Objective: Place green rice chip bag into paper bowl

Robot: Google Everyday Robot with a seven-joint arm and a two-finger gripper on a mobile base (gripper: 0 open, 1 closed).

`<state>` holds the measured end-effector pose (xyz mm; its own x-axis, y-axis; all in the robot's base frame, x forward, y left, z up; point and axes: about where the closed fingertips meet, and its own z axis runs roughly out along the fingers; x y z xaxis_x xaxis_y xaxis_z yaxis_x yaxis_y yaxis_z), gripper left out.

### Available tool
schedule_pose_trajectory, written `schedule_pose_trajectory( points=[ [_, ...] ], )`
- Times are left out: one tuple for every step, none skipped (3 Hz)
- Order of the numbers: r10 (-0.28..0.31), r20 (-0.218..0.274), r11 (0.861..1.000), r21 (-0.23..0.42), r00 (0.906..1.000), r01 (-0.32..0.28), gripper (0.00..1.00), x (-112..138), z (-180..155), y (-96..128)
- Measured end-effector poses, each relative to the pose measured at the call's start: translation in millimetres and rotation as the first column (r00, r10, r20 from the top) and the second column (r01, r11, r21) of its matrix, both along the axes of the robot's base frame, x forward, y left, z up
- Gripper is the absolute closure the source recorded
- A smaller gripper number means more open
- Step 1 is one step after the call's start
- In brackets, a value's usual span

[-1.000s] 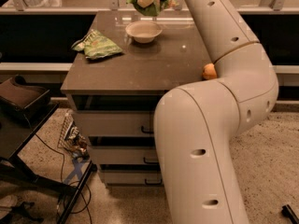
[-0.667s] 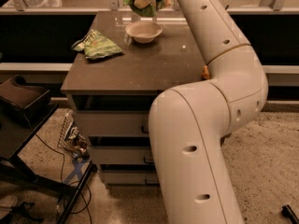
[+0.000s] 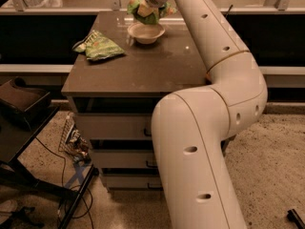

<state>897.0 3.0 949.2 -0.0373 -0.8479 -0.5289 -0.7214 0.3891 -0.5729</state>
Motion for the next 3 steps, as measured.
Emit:
schedule_pose_trajectory(
  points=[
    [-0.008, -0.015, 1.000, 0.011, 0.9999, 0.008, 1.00, 3.5, -11.8, -1.2],
    [-0.006, -0.020, 1.000, 0.010, 0.9998, 0.006, 0.85, 4.2, -15.7, 0.9],
    [-0.002, -0.027, 1.000, 0.008, 0.9996, 0.003, 0.54, 5.1, -21.4, 3.9]
  ],
)
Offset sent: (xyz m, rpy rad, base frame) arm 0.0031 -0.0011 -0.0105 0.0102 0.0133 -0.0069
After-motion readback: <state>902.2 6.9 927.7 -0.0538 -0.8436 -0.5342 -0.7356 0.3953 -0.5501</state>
